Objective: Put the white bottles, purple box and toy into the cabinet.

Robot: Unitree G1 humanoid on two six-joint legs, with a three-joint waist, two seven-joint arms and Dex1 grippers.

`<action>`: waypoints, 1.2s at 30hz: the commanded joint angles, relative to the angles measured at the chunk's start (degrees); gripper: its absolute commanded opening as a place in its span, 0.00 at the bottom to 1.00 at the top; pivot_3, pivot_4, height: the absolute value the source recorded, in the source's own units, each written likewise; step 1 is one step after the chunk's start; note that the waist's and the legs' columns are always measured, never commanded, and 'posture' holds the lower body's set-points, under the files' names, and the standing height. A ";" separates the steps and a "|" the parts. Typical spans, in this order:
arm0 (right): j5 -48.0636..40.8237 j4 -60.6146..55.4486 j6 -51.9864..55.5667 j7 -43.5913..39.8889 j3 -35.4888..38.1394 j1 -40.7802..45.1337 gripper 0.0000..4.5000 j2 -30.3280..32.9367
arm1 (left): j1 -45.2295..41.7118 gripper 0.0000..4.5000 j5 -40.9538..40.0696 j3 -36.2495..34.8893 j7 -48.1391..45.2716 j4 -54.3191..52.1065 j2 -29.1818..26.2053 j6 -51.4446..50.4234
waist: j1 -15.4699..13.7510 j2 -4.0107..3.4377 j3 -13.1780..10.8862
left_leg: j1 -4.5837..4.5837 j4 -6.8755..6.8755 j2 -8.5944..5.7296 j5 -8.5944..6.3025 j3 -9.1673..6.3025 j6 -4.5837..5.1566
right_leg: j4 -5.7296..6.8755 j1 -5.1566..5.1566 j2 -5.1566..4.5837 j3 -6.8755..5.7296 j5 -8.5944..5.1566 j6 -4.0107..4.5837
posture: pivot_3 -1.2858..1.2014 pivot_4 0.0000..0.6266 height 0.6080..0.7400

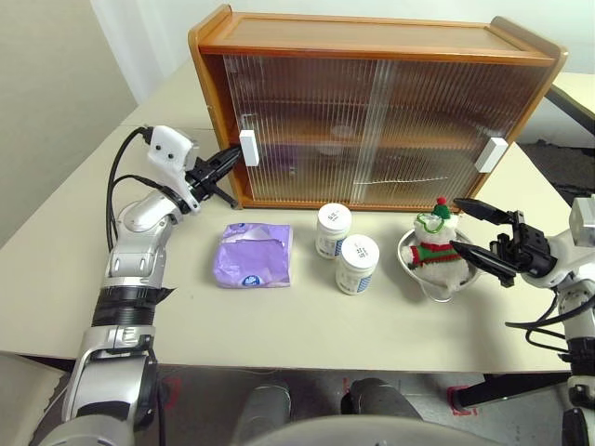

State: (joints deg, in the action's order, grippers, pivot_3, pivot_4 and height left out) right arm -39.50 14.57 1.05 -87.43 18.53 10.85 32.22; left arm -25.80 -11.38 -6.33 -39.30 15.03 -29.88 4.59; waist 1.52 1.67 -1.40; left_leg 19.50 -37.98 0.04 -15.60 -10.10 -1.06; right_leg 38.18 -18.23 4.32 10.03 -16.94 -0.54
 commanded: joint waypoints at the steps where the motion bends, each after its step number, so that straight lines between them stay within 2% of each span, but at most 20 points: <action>1: 0.20 0.30 -0.17 -0.26 -0.55 0.49 1.00 0.18 | -0.52 0.01 1.16 2.45 -0.55 0.26 1.61 0.72 | 0.04 0.00 0.00 | 0.00 0.00 0.00 0.00 0.00 0.00 | 0.00 0.00 0.00 0.00 0.00 0.00 | 0.49 0.00 1.00; 23: -0.37 -1.85 0.41 0.48 -0.92 -0.58 1.00 -0.87 | -6.48 0.01 3.47 9.97 -2.01 2.85 8.82 1.33 | 0.39 0.00 0.00 | 0.01 -0.06 -0.02 0.00 0.02 0.01 | -0.04 0.06 0.00 0.00 0.04 -0.17 | 0.48 0.00 1.00; 27: -0.43 -2.33 0.40 0.81 -0.93 -0.83 1.00 -0.99 | -7.53 0.01 3.58 11.17 -2.44 3.84 10.30 1.65 | 0.53 0.00 0.00 | 0.01 -0.06 -0.02 0.00 0.02 0.01 | -0.05 0.06 0.00 0.01 -0.16 -0.58 | 0.47 0.00 1.00; 36: -1.04 -3.97 0.89 1.99 -0.57 -1.43 1.00 -1.28 | -10.33 0.01 3.99 12.90 -3.24 6.26 13.72 2.06 | 1.02 0.00 0.00 | 0.02 -0.20 -0.04 -0.01 0.02 0.04 | -0.06 0.11 0.00 0.02 -0.12 -0.73 | 0.47 0.00 1.00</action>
State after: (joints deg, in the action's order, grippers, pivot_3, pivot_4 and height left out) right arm -40.13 11.53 1.64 -85.82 18.17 9.92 31.09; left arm -35.23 -8.16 5.84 -42.12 19.84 -16.54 6.02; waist 2.53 1.67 -1.40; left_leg 19.52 -38.19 0.00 -15.61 -10.07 -1.01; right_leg 38.12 -18.11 4.33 10.05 -17.09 -1.31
